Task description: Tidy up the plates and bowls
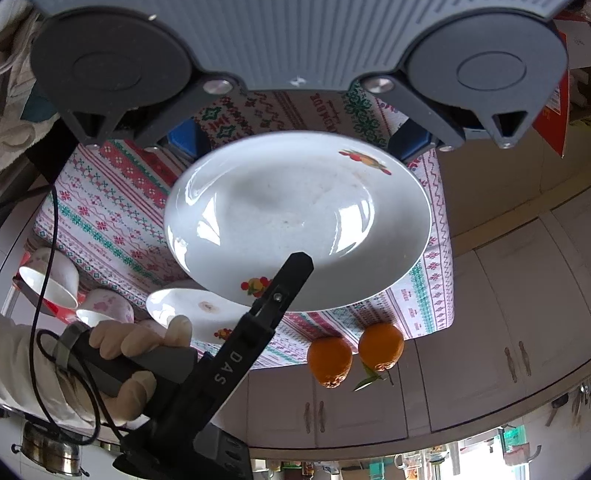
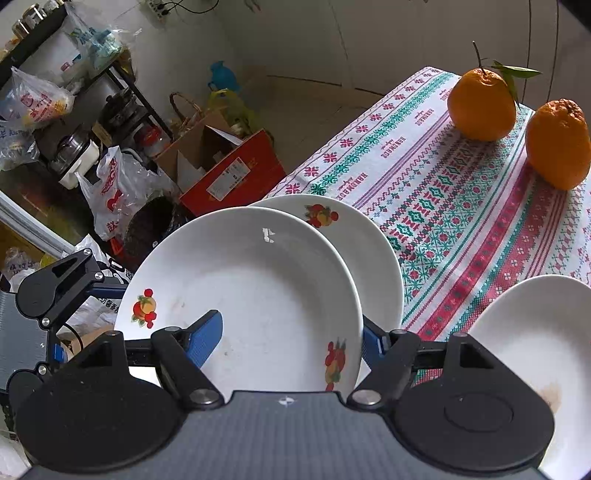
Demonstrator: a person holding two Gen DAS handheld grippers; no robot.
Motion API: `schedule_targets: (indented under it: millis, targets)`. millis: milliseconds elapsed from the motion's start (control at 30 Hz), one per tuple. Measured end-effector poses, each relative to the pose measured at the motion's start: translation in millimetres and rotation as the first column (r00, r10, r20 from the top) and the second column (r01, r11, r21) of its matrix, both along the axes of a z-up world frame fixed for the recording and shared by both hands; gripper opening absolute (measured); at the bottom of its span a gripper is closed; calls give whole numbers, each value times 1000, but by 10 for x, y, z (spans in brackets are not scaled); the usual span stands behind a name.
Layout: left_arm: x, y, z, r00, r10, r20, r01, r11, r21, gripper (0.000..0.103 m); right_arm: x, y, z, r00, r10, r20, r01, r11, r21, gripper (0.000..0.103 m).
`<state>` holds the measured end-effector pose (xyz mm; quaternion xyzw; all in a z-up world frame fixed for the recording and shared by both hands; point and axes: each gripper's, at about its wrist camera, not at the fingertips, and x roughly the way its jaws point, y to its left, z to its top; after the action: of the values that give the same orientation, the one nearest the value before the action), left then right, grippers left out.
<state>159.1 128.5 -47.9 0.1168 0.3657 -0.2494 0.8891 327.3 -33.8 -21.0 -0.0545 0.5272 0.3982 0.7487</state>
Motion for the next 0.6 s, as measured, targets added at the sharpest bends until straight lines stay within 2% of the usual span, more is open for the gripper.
schedule_targets:
  millis: [600]
  targets:
    - [247, -29, -82, 999, -47, -15, 48, 999, 20, 101, 56, -129, -15, 998, -57, -11, 57, 998, -7, 81]
